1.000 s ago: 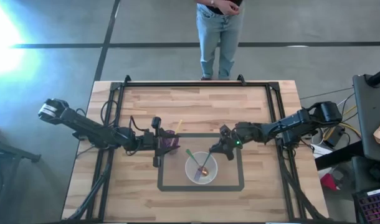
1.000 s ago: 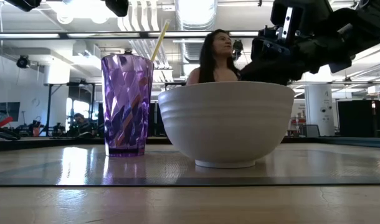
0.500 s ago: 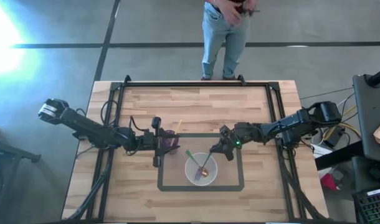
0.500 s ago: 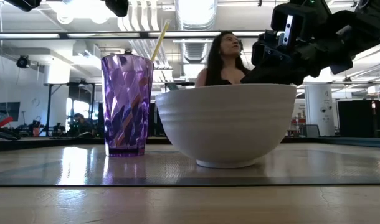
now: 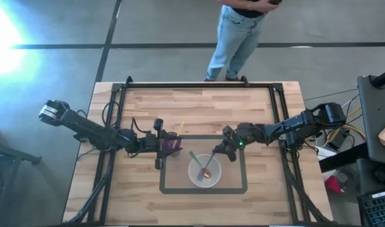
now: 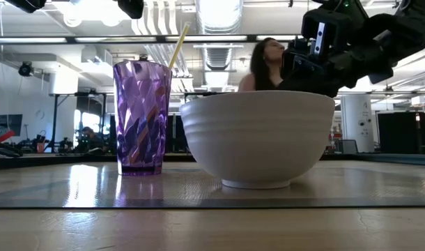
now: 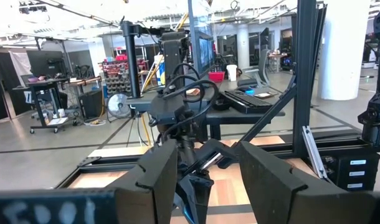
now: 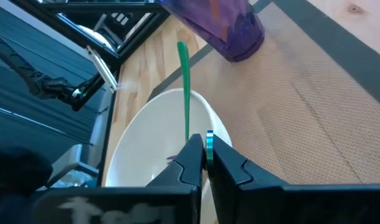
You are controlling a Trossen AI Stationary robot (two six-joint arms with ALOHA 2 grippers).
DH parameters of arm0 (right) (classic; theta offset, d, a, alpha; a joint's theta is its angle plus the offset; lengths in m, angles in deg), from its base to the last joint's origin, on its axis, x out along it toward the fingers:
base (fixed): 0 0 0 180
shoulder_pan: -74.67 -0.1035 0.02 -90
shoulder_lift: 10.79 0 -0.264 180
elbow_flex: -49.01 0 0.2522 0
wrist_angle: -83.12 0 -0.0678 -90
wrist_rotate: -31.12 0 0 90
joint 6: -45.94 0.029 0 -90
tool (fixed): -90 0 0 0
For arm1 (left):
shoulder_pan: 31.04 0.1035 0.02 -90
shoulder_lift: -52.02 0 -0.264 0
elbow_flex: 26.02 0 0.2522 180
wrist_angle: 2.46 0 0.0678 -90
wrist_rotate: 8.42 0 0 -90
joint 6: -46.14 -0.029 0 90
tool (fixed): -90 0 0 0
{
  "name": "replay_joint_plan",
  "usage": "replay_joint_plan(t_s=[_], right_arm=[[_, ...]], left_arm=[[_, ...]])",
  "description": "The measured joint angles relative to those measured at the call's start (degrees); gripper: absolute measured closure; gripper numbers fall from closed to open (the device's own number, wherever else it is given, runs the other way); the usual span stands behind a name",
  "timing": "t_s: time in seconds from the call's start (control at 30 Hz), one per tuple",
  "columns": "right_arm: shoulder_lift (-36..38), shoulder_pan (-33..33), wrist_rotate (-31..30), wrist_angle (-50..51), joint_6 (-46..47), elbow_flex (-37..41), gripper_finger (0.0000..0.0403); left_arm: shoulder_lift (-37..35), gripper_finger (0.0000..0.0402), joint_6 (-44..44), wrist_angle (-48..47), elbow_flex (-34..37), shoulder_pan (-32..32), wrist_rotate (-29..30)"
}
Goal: Pick & Place Utensil
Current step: Put the purple fork into the white bowl on the transparent mat
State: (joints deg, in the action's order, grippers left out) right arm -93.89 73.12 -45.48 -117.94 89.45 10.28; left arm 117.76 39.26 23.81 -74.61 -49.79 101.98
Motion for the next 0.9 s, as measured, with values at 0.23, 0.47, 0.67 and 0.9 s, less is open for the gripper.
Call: replay_joint_plan(t_s=[0.23, 0.47, 0.67, 0.9], right_arm=[[0.09, 0.51, 0.07, 0.79, -0.09, 0.00, 0.0386], [0.10, 0.50, 0.10, 3.07, 0.70, -0.02, 0.0376], [0.10, 0.42, 0.31, 3.16, 0.72, -0.02, 0.0354], [0.13, 0.42, 0.29, 3.11, 1.31, -0.02, 0.0312]], left_arm=[[0.00, 0.0234, 0.00, 0.00, 0.00, -0.02, 0.01], [0.00, 0.0234, 0.00, -0.02, 0.02, -0.02, 0.01], [0.00, 0.0234, 0.00, 0.00, 0.02, -0.07, 0.02], [0.00, 0.0234, 0.00, -0.01, 0.02, -0.07, 0.01]])
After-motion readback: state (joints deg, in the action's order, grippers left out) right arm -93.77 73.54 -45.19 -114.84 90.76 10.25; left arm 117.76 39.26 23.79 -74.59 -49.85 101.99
